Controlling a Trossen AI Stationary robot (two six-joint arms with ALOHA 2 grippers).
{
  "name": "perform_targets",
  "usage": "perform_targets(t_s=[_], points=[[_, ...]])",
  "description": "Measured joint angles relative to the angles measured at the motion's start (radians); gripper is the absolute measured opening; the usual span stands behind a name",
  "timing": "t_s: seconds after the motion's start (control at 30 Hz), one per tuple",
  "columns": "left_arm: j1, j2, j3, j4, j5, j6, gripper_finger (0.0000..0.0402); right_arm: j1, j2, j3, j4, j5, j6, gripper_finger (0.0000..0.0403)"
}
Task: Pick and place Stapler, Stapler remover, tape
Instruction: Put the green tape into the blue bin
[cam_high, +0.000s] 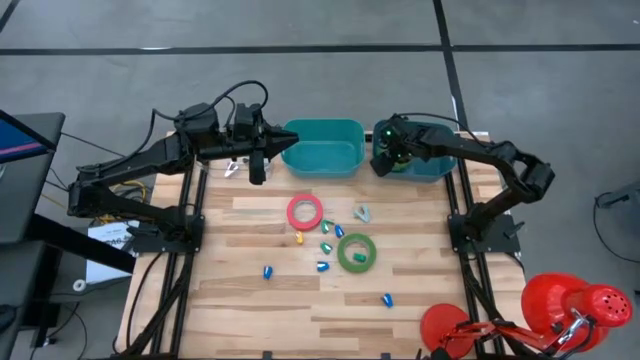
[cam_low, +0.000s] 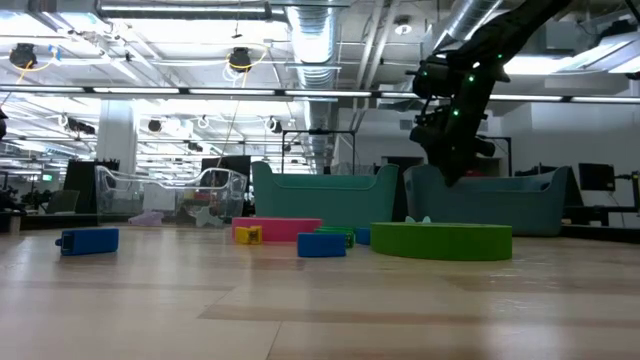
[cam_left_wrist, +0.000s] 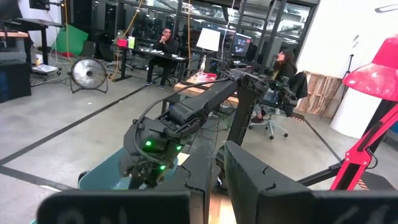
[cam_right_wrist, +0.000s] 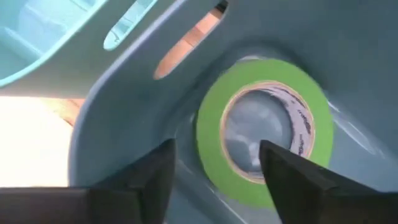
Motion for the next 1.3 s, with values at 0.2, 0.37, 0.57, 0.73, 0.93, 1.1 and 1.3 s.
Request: perform_targets(t_s=[0.2,0.37,0.57,0.73,0.93,1.1,1.3], points=[[0.0,0.0,0.0,0.0,0.0,0.0,0.0034,0.0,-0.003,0.0,-0.008,-0.004,0.009,0.027],[0.0,0.0,0.0,0.0,0.0,0.0,0.0034,0.0,-0.054,0.001,-0.009,-0.028,0.011,0.0271],[0.0,0.0,0.0,0.0,0.0,0.0,0.0034,0.002,-0.174,0.001,-0.009,-0.032,0.011,0.0271],[0.0,0.0,0.0,0.0,0.0,0.0,0.0034,0.045,-0.275,0.002,-0.009,-0.062,0.024,0.0271],[0.0,0.0,0.0,0.0,0.0,0.0,0.0034,0.174,-0.351,0.002,-0.009,-0.083,0.026,0.0272],[0.0,0.0,0.0,0.0,0.0,0.0,0.0034,0.304,-0.382,0.002,-0.009,-0.083,0.026,0.0272],[0.0,0.0,0.0,0.0,0.0,0.0,0.0034,0.434,-0.389,0.002,-0.009,-0.083,0.026,0.0272]])
